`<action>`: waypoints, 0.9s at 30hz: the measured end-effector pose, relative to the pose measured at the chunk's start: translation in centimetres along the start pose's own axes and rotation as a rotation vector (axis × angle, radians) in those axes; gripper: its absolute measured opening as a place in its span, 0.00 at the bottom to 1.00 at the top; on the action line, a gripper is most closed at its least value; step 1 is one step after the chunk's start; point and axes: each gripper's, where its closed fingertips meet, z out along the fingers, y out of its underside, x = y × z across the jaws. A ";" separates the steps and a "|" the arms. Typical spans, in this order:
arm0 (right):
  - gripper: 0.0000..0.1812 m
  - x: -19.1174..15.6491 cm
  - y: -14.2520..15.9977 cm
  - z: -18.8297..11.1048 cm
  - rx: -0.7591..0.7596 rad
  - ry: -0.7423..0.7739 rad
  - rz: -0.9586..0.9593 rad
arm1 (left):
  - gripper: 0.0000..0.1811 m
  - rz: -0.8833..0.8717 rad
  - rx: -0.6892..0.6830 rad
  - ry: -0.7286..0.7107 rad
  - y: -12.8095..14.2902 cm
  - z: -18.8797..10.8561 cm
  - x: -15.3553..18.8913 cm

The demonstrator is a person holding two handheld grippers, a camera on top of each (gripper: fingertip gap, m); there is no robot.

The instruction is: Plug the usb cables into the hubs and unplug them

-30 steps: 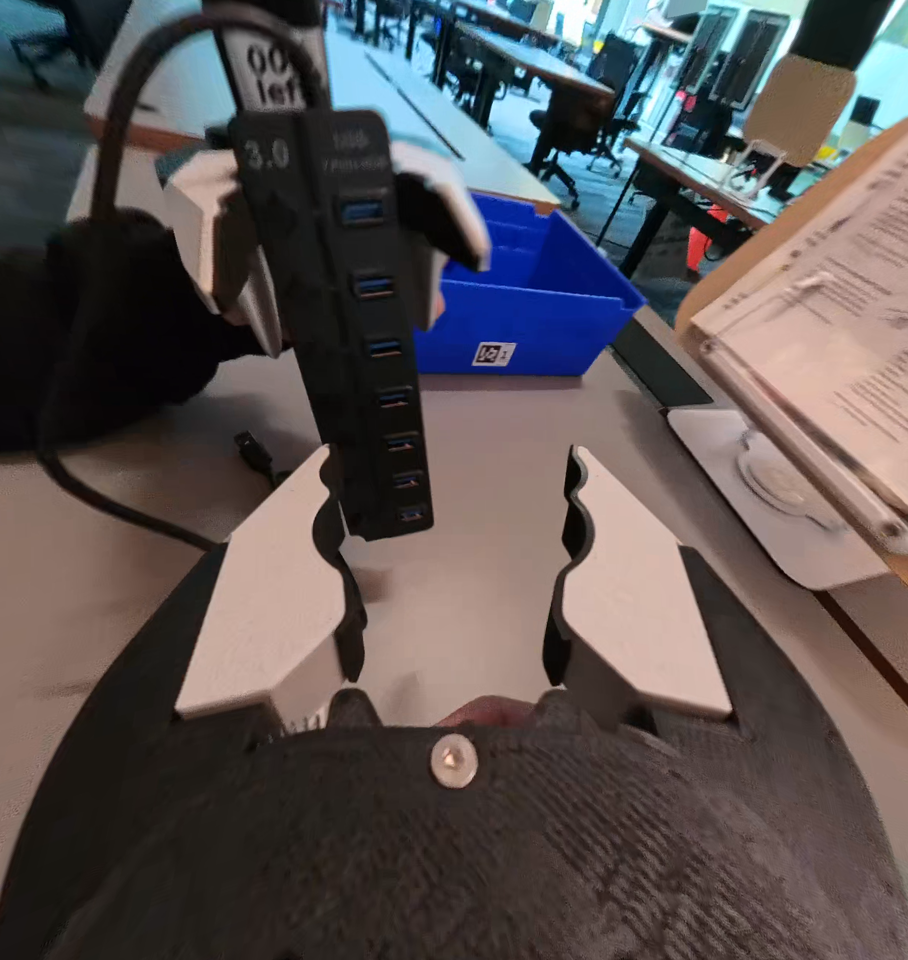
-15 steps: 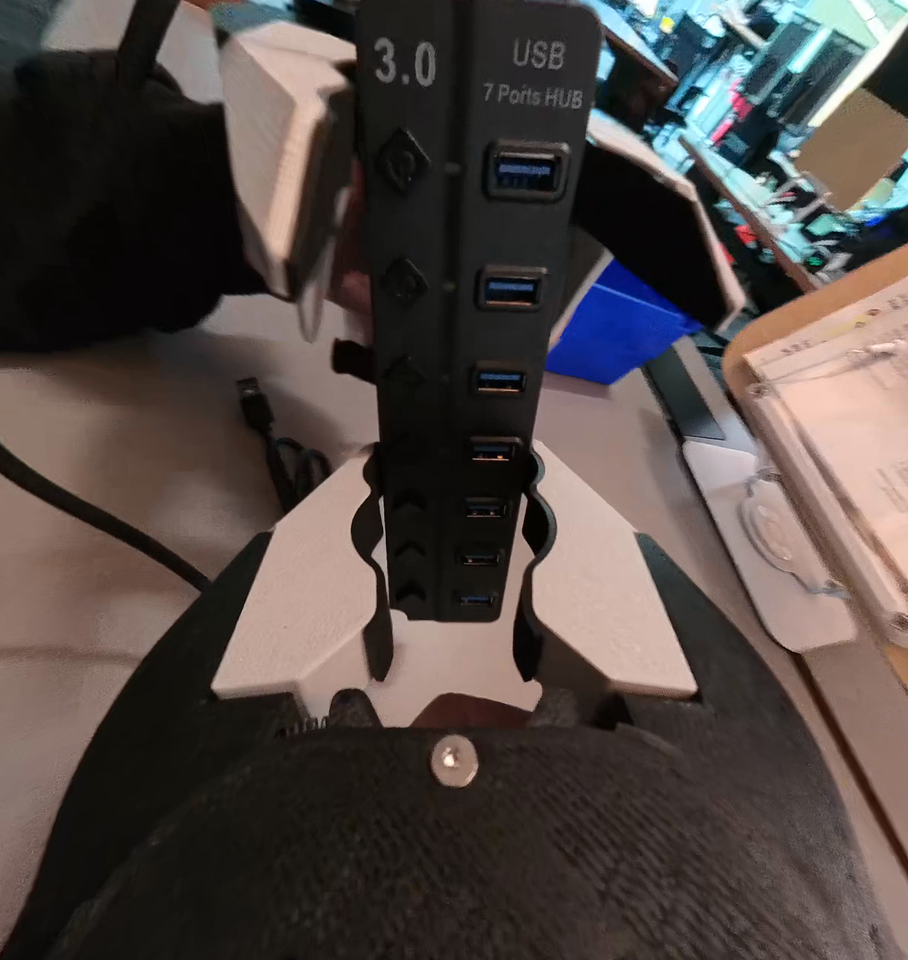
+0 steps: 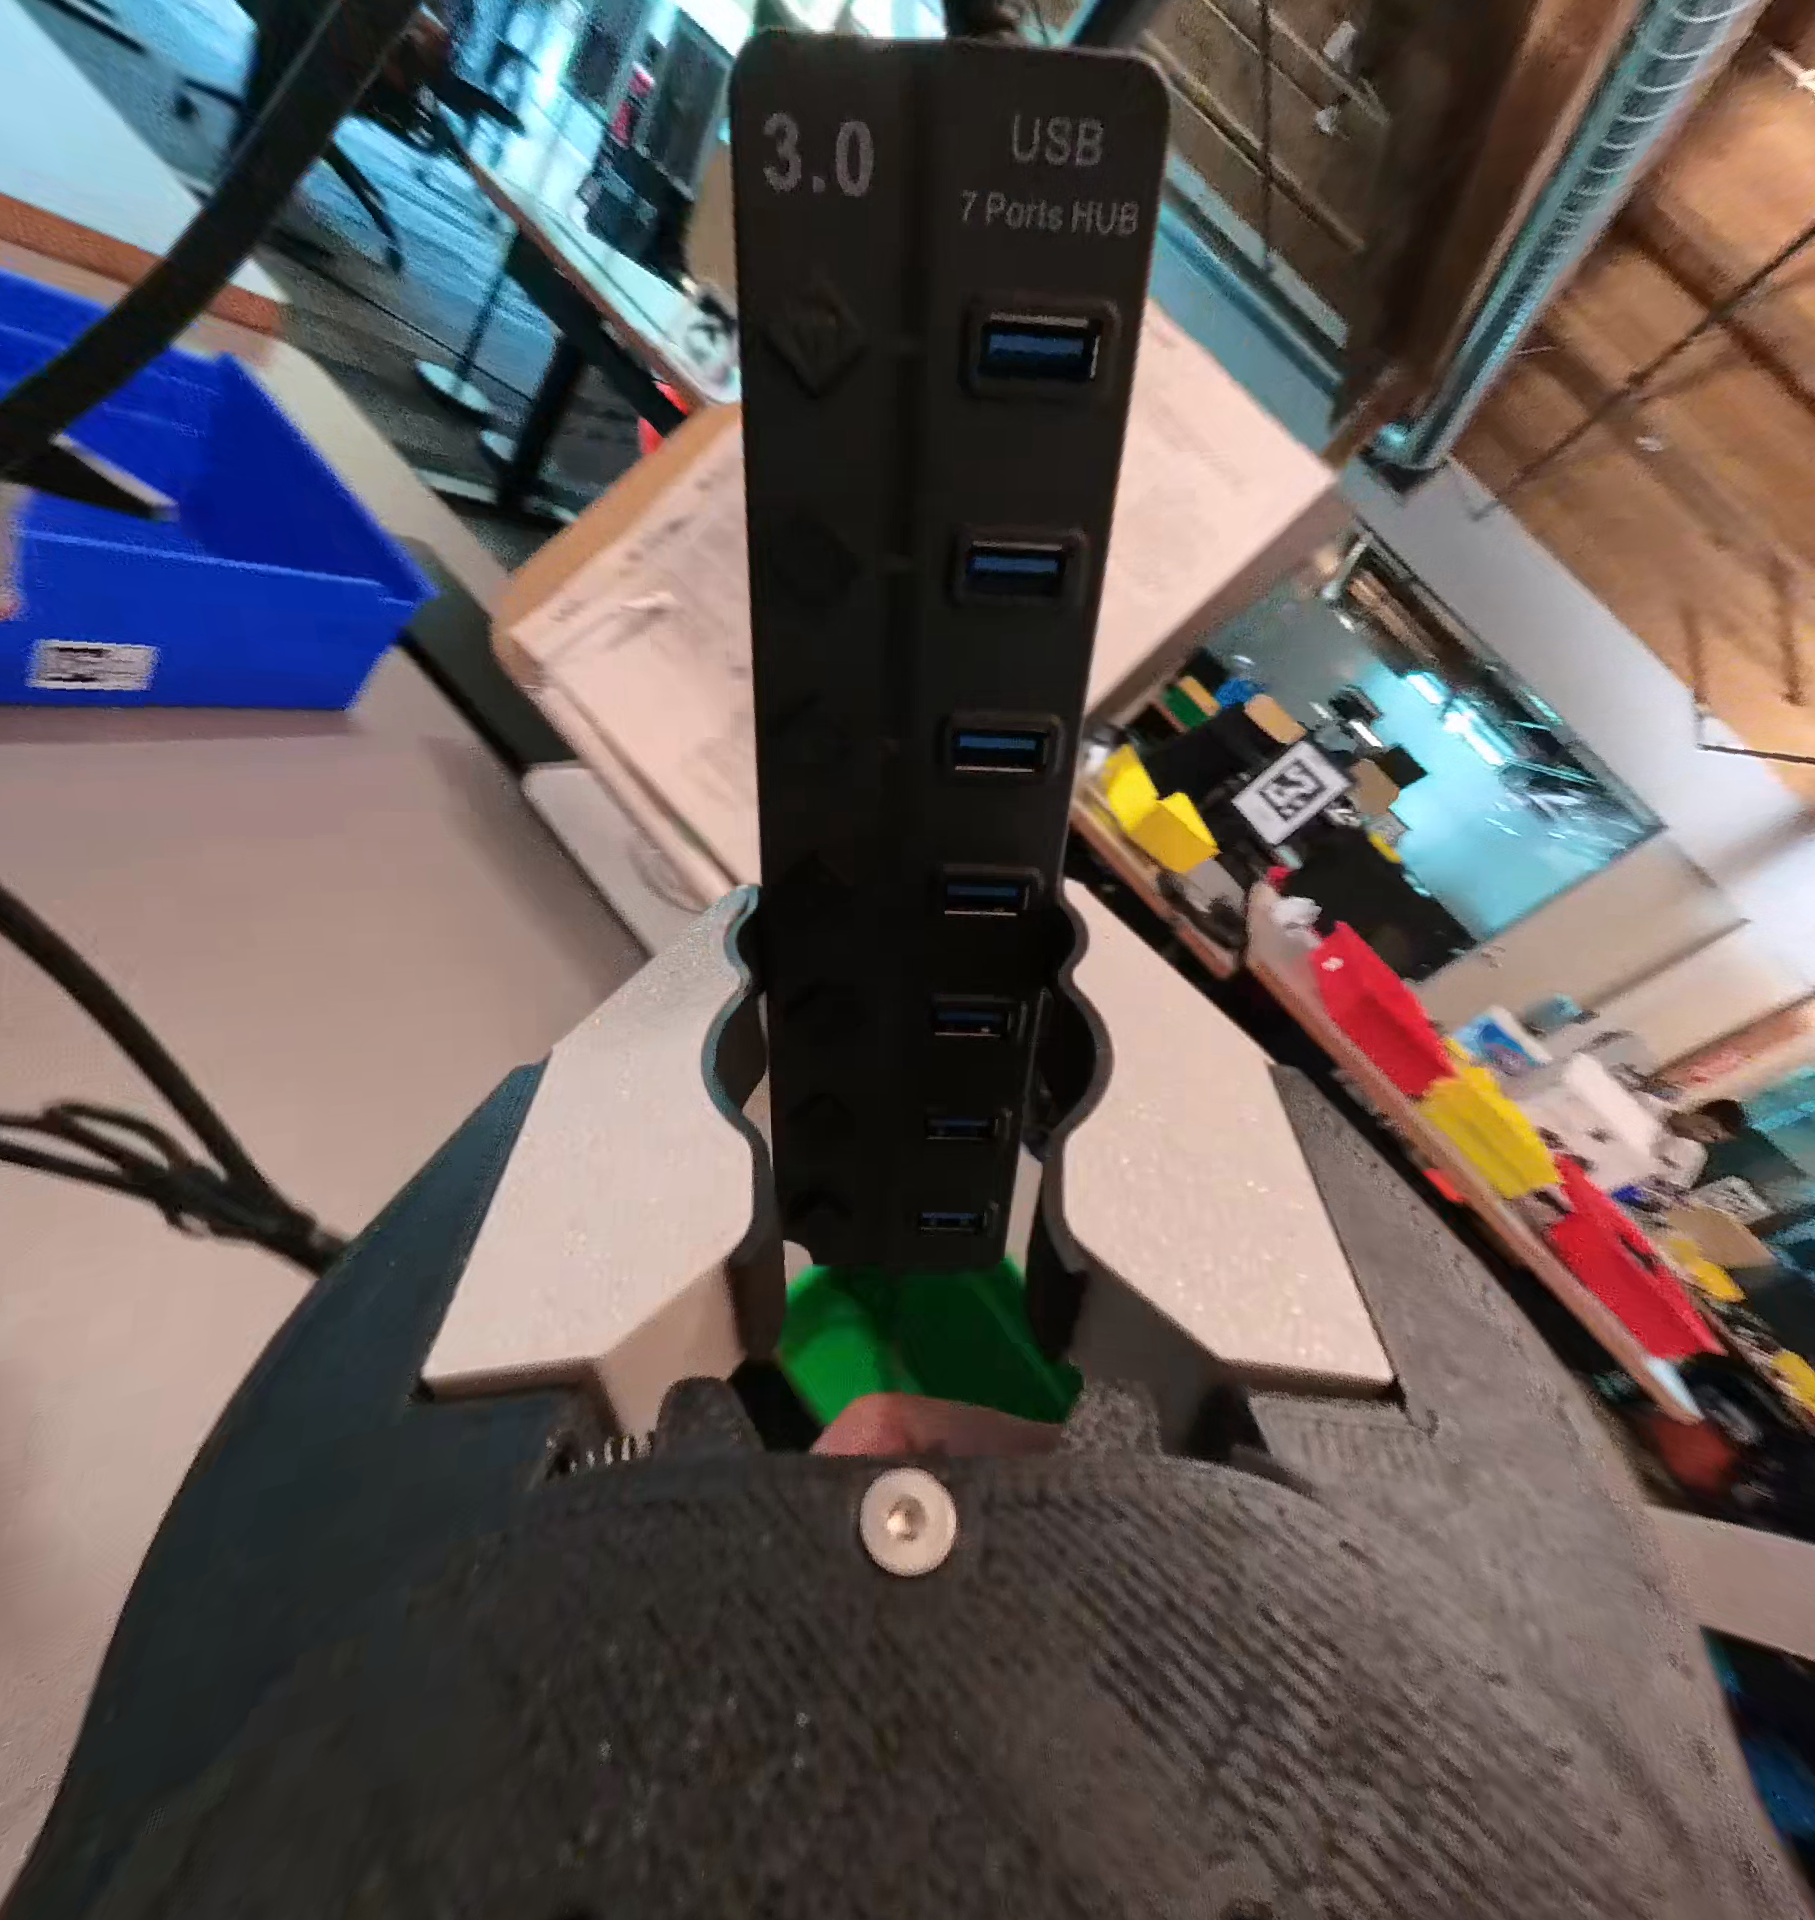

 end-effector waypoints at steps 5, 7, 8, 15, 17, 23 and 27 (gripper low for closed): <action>0.29 10.5 -1.4 -0.3 -0.077 0.149 -0.071 | 0.46 0.011 -0.006 0.003 0.0 0.0 0.2; 0.29 13.9 -0.2 -0.1 -0.160 0.196 -0.100 | 0.45 0.013 -0.012 0.016 0.1 0.1 0.4; 0.29 15.2 0.9 0.1 -0.204 0.210 -0.122 | 0.45 0.006 -0.016 0.024 0.2 0.1 0.5; 0.29 16.5 13.9 2.4 -0.575 0.164 -0.266 | 0.44 -0.025 -0.037 0.055 1.0 0.3 0.7; 0.29 15.1 17.7 2.5 -0.691 0.090 -0.291 | 0.44 -0.036 -0.042 0.069 1.3 0.3 0.9; 0.29 13.7 24.8 2.1 -0.934 0.057 -0.348 | 0.43 -0.037 -0.058 0.099 1.7 0.4 1.3; 0.30 10.4 26.5 2.3 -0.939 -0.156 -0.315 | 0.43 -0.053 -0.057 0.093 1.8 0.4 1.0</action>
